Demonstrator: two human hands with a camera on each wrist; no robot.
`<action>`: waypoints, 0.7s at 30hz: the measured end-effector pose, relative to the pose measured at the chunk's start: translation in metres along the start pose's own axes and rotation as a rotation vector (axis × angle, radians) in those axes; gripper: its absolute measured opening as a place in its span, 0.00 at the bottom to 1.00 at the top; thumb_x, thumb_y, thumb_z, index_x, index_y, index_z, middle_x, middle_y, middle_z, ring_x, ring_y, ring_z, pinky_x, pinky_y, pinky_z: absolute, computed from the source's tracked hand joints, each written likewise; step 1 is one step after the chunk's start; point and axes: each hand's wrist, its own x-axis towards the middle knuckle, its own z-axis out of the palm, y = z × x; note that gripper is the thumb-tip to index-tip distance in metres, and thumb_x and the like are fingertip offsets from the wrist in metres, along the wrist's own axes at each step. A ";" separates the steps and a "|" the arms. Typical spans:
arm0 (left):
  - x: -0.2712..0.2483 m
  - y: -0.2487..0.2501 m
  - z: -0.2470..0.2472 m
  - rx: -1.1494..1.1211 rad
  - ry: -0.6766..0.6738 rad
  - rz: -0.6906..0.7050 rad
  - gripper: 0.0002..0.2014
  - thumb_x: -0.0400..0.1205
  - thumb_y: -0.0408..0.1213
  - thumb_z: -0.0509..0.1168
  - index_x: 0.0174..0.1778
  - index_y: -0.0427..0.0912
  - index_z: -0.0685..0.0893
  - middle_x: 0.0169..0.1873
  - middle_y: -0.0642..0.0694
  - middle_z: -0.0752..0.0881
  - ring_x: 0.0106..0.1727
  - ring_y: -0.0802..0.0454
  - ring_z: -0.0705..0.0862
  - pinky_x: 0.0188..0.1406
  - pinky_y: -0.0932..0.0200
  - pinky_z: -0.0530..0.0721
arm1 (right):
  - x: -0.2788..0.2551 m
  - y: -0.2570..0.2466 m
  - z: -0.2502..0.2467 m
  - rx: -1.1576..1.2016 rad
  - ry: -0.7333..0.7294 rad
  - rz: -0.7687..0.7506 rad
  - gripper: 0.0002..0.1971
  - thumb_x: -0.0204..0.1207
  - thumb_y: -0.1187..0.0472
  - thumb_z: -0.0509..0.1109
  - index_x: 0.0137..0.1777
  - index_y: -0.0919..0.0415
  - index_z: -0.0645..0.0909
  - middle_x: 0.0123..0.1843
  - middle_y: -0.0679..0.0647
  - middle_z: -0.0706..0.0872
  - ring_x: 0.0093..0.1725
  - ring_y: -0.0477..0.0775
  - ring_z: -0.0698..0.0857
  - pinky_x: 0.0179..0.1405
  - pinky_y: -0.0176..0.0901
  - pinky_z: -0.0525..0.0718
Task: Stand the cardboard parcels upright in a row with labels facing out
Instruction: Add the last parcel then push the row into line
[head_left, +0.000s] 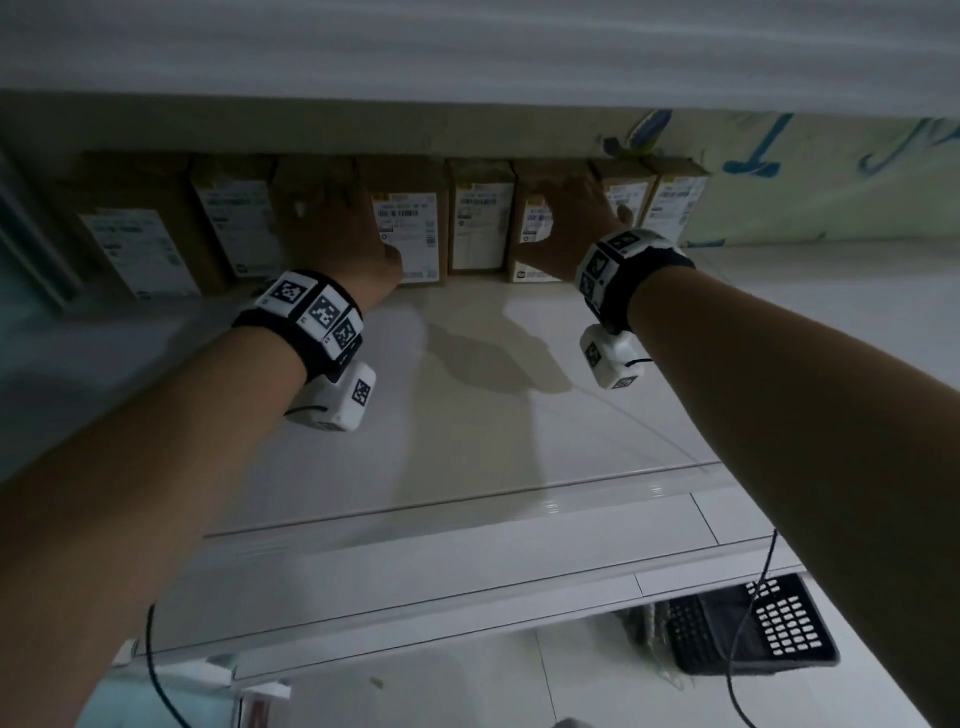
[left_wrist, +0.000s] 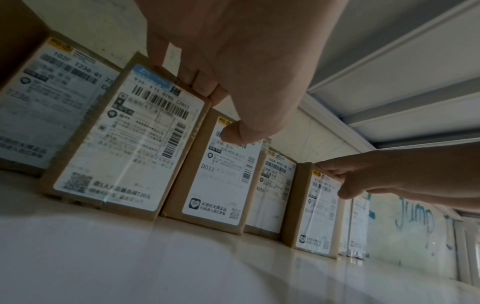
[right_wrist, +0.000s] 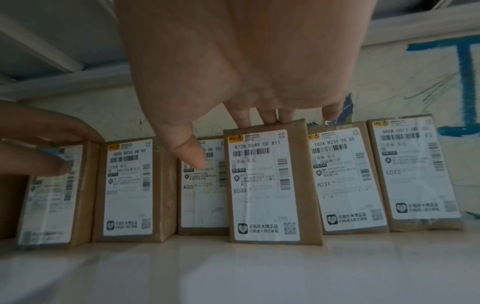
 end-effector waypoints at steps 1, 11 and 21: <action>-0.003 0.001 -0.003 0.000 -0.018 -0.003 0.36 0.83 0.46 0.68 0.85 0.35 0.67 0.81 0.30 0.76 0.84 0.29 0.73 0.89 0.28 0.63 | -0.001 0.000 0.001 -0.010 -0.005 -0.005 0.51 0.73 0.29 0.71 0.93 0.42 0.54 0.95 0.51 0.52 0.95 0.61 0.50 0.88 0.82 0.51; -0.018 0.036 -0.053 -0.065 -0.111 -0.053 0.48 0.85 0.47 0.70 0.95 0.37 0.49 0.93 0.33 0.59 0.93 0.31 0.60 0.91 0.39 0.62 | 0.001 0.004 -0.028 -0.141 -0.184 -0.071 0.51 0.80 0.29 0.66 0.95 0.43 0.43 0.97 0.52 0.43 0.95 0.62 0.42 0.89 0.80 0.46; -0.038 0.091 -0.038 0.034 -0.058 0.048 0.52 0.80 0.57 0.73 0.94 0.43 0.53 0.93 0.35 0.59 0.95 0.29 0.50 0.95 0.32 0.47 | -0.024 0.029 -0.030 0.016 0.156 -0.170 0.41 0.84 0.35 0.64 0.92 0.56 0.60 0.95 0.59 0.56 0.94 0.67 0.53 0.90 0.69 0.56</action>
